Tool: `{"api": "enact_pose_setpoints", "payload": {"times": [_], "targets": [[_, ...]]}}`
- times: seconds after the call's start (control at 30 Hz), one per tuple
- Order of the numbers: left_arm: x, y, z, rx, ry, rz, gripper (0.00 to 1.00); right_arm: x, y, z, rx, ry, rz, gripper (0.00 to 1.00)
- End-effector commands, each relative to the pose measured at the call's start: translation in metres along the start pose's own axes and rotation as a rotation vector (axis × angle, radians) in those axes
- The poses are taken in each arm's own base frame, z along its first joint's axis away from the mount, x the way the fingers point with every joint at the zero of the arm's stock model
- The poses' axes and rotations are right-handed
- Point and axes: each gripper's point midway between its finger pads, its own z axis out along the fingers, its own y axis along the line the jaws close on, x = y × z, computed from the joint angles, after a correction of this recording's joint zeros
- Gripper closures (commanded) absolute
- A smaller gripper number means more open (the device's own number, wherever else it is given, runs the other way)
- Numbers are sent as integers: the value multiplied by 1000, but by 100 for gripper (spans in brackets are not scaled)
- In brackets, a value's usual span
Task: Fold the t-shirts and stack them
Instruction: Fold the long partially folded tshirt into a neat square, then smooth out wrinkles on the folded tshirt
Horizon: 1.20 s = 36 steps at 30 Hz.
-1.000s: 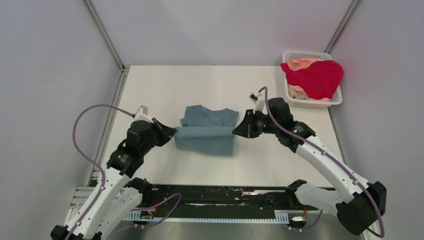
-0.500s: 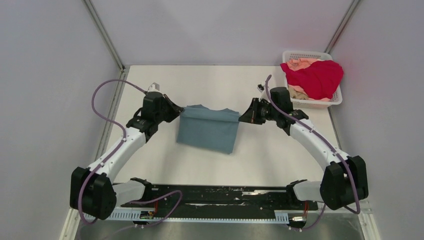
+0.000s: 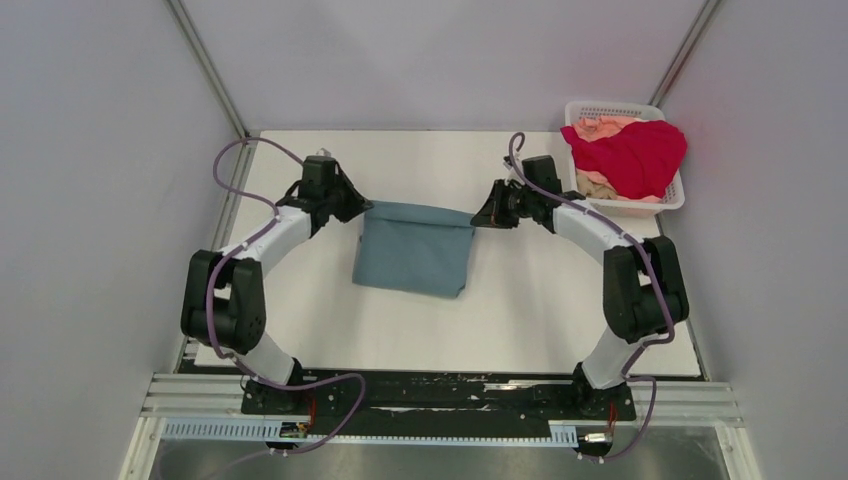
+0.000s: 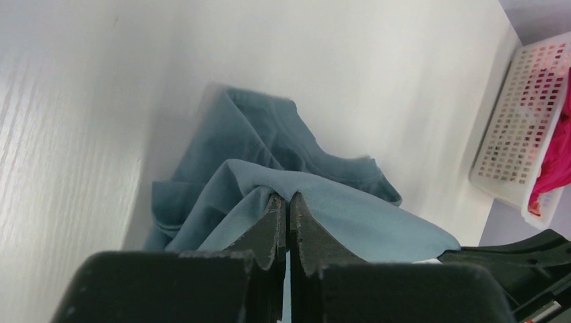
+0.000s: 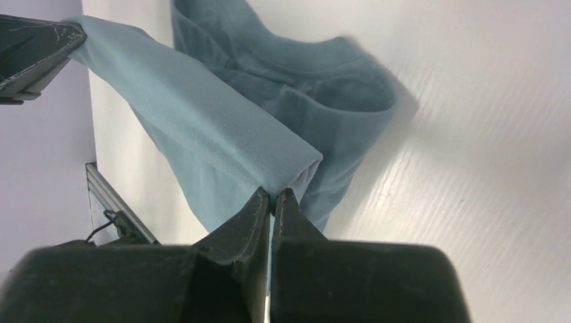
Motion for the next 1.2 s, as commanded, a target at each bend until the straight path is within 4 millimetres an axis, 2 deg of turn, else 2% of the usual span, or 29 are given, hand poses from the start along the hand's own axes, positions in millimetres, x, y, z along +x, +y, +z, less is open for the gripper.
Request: {"api": "enact_pose_setpoints", "payload": {"times": [0.0,0.07,0.1,0.13,0.17,0.2,0.23,0.27,0.3,0.33,0.37,0.43,0.53,0.6,0.67,0.7,0.77,0.83,0.9,1.03,1.17], "targets": [[-25,2,22,-24,-29,43,100,-34,-17,10,63,-81,-15,100],[-23,7,32,-36,-5,39,99,-40,-23,15,86,-90,-14,100],[-24,6,35,-33,-4,39,96,-43,-26,18,96,-95,-14,97],[-22,10,40,-43,4,36,92,-47,-28,20,104,-100,-17,92],[-24,9,42,-39,1,38,81,-51,-30,22,108,-104,-25,84],[-25,10,45,-44,5,39,75,-55,-30,24,110,-108,-33,68],[-28,8,45,-45,6,45,57,-59,-28,25,107,-110,-41,52],[-30,6,44,-44,4,51,45,-63,-25,24,103,-116,-48,41],[-35,1,40,-38,-1,62,19,-67,-22,21,99,-123,-53,35],[-37,-2,38,-32,-6,71,10,-70,-16,18,93,-134,-61,29],[-41,-8,31,-17,-16,77,2,-69,-11,14,89,-140,-68,18],[-41,-17,21,20,-16,88,0,-61,1,9,77,-139,-92,1],[-31,-28,9,83,12,103,0,-36,25,7,21,-96,-150,0],[-16,-35,4,135,50,110,0,-15,43,9,-35,-51,-174,0],[8,-37,0,180,115,119,0,7,61,11,-96,-11,-180,0],[19,-45,-4,222,143,133,0,21,70,13,-135,13,-181,0],[43,-46,-7,254,201,154,0,46,89,12,-224,66,-191,0],[62,-40,-6,273,248,162,0,70,101,9,-294,117,-200,0],[72,-28,1,260,262,147,0,88,98,9,-327,155,-190,0],[86,-1,22,193,316,117,0,108,67,21,-243,187,-126,0],[97,26,35,132,355,63,0,114,35,29,-154,187,-97,0]]}}
